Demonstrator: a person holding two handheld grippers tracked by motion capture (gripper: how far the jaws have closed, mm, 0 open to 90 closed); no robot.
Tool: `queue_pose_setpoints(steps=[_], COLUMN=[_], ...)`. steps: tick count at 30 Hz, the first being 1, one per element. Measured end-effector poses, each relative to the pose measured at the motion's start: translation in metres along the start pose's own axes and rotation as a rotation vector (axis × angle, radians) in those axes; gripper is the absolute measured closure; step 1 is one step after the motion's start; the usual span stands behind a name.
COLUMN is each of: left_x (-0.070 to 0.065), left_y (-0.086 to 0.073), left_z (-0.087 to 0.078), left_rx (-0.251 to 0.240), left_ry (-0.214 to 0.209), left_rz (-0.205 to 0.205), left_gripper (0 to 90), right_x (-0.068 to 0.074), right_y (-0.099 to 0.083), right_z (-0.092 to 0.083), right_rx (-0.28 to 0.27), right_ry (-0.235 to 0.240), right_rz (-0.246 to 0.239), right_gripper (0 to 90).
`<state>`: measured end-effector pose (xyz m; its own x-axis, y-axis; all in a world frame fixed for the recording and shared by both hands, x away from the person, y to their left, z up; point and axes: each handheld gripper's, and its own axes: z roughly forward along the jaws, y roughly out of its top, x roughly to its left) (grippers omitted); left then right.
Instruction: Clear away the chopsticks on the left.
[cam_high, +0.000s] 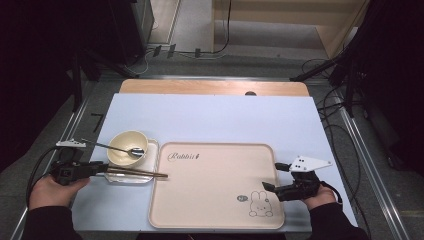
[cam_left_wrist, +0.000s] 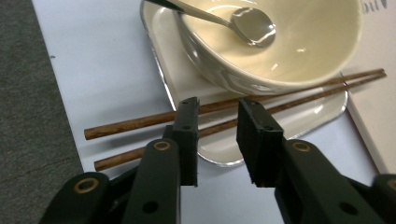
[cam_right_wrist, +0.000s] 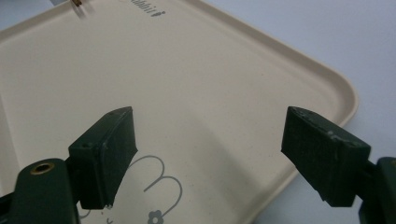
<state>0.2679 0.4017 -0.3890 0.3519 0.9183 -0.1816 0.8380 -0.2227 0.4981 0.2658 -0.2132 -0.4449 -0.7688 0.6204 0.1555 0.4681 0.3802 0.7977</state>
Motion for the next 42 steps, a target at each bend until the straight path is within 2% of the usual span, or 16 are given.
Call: queue_pose_setpoints(steps=[3,6,7,8,9,13,14,18,21,22,24,25,26,28,32,42], left_x=[-0.003,-0.005,-0.005,-0.006,-0.006,-0.006,-0.005,-0.003,-0.001,0.001,0.001,0.001,0.0,0.001,0.002,0.002], left_y=[0.0,-0.001,-0.001,0.0,0.0,0.001,0.0,0.001,0.002,0.003,0.003,0.003,0.004,0.006,0.008,0.011], left_z=[-0.002,-0.005,-0.005,-0.007,-0.007,-0.009,-0.01,-0.009,-0.008,-0.007,-0.007,-0.007,-0.005,-0.003,0.005,0.017], left_rx=[0.038,0.043,0.043,0.054,0.054,0.073,0.083,0.086,0.079,0.078,0.081,0.081,0.095,0.106,0.12,0.112], left_ry=[-0.038,-0.09,-0.09,-0.1,-0.1,-0.12,-0.13,-0.136,-0.117,-0.141,-0.128,-0.128,-0.124,-0.128,-0.139,-0.135], left_rz=[0.05,0.106,0.106,0.142,0.142,0.211,0.246,0.284,0.294,0.325,0.377,0.377,0.427,0.448,0.469,0.493], left_gripper=[59.0,52.8,51.3,48.1,44.7,35.5,34.2,29.4,29.8,30.8,41.8,46.8,50.8,57.5,66.8,66.9], right_x=[0.0,0.0,0.0,0.0,0.0,0.0,0.0,0.0,0.0,0.001,0.001,0.001,0.001,0.001,0.002,0.002], right_y=[0.0,0.0,0.0,0.0,0.0,0.001,0.001,0.0,0.001,0.001,0.001,0.001,0.001,0.001,0.001,0.0], right_z=[0.002,0.001,0.001,0.001,0.001,0.001,0.001,0.0,0.001,0.001,0.001,0.001,0.001,0.001,0.0,0.0], right_rx=[-0.005,-0.003,-0.003,-0.003,-0.003,-0.004,-0.004,-0.004,-0.003,-0.002,0.001,0.003,0.005,0.006,0.004,0.005], right_ry=[0.011,0.014,0.014,0.014,0.014,0.016,0.016,0.015,0.015,0.015,0.014,0.015,0.014,0.013,0.007,0.006], right_rz=[-0.001,-0.005,-0.005,-0.004,-0.004,-0.005,-0.006,-0.008,-0.009,-0.011,-0.015,-0.014,-0.016,-0.02,-0.026,-0.031], right_gripper=[18.1,18.1,18.1,18.1,18.1,18.0,18.0,18.0,18.1,18.0,18.0,18.0,18.1,18.2,18.2,18.3])
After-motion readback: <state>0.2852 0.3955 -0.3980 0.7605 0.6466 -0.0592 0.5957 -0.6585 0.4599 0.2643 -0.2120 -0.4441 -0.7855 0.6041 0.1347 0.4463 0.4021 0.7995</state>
